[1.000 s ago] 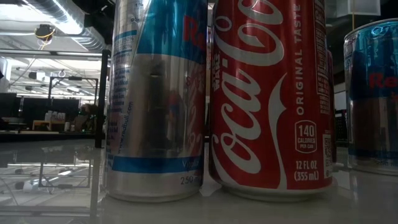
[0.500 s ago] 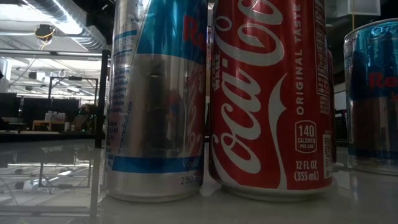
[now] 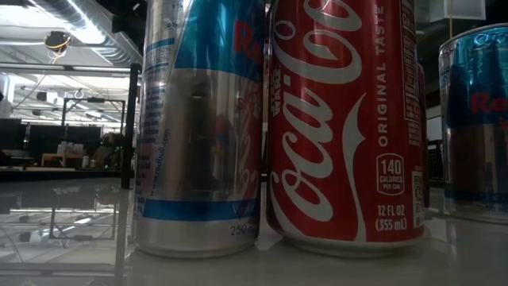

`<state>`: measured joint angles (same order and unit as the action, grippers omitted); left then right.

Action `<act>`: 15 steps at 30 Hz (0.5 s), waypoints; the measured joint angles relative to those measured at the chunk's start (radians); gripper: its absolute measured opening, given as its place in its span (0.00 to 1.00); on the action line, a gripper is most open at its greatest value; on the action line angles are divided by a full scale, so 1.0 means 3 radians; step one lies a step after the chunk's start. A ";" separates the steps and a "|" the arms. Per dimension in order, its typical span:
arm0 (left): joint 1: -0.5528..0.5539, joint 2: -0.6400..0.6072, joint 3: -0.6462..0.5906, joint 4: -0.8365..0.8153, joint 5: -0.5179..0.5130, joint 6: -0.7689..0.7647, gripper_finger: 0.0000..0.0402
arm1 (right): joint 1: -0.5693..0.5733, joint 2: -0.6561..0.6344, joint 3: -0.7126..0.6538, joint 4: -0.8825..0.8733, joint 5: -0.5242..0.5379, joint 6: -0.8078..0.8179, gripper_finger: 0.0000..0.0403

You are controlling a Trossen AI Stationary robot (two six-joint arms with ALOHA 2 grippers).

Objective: Place canned beverage on shelf
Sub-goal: Adjust the left white soda can on the shelf

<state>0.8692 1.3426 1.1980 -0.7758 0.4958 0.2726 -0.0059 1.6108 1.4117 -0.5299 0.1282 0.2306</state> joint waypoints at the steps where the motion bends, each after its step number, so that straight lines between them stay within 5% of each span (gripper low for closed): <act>1: 0.0001 0.0000 0.0000 -0.0035 0.0000 0.0001 0.00 | 0.0000 0.0000 0.0000 -0.0006 0.0000 0.0000 0.91; 15: 0.0000 0.0000 0.0000 -0.0367 0.0074 0.0097 0.00 | 0.0000 -0.0006 0.0000 0.0016 0.0002 -0.0001 0.91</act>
<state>0.8692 1.3426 1.1980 -0.8860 0.5180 0.3016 -0.0059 1.6089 1.4117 -0.5251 0.1287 0.2302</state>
